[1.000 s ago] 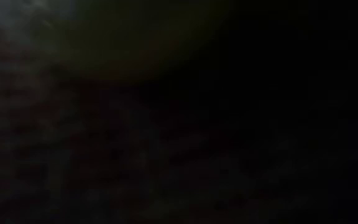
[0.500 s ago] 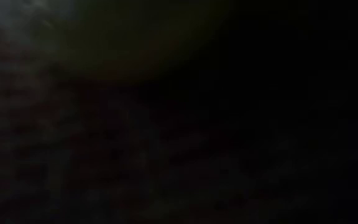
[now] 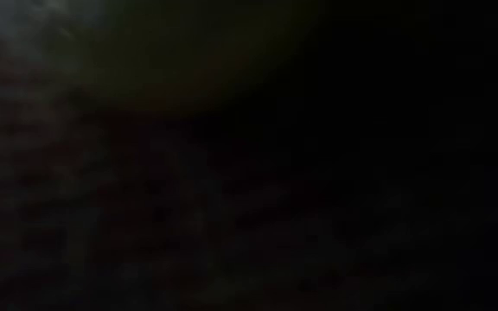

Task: Sort clothes
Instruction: Put the black jacket into the laundry bin

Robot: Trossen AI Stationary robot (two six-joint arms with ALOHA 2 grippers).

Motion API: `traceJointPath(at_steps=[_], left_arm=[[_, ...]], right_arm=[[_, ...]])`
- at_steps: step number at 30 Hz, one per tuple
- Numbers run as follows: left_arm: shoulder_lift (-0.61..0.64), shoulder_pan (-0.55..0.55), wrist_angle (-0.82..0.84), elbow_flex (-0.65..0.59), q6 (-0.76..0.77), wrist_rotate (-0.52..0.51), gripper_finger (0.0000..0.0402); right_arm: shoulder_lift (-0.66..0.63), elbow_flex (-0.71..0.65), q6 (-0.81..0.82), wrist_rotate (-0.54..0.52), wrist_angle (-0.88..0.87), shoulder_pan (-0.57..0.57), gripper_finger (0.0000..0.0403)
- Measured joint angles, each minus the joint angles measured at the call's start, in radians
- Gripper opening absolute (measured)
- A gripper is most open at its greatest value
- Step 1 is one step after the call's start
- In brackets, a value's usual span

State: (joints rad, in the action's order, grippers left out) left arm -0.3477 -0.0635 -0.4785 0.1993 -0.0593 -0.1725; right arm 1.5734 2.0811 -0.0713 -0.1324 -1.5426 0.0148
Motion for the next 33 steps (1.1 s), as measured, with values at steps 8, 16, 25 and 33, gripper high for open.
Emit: traceJointPath(at_steps=[8,16,25,33], left_arm=[[0.000,0.000,0.007,0.000,0.000,0.000,0.0004],[0.000,0.000,0.022,0.000,0.000,0.000,0.0004],[0.000,0.000,0.028,0.000,0.000,0.000,0.0004],[0.000,0.000,0.025,0.000,0.011,0.000,0.0004]], right_arm=[[-0.014,-0.206,0.105,-0.011,-0.017,0.186,0.0214],[-0.017,-0.428,0.255,-0.093,-0.027,0.395,0.0214],[-0.029,-0.510,0.410,-0.207,-0.028,0.592,0.0214],[-0.029,-0.741,0.472,-0.380,-0.021,0.731,0.0214]])
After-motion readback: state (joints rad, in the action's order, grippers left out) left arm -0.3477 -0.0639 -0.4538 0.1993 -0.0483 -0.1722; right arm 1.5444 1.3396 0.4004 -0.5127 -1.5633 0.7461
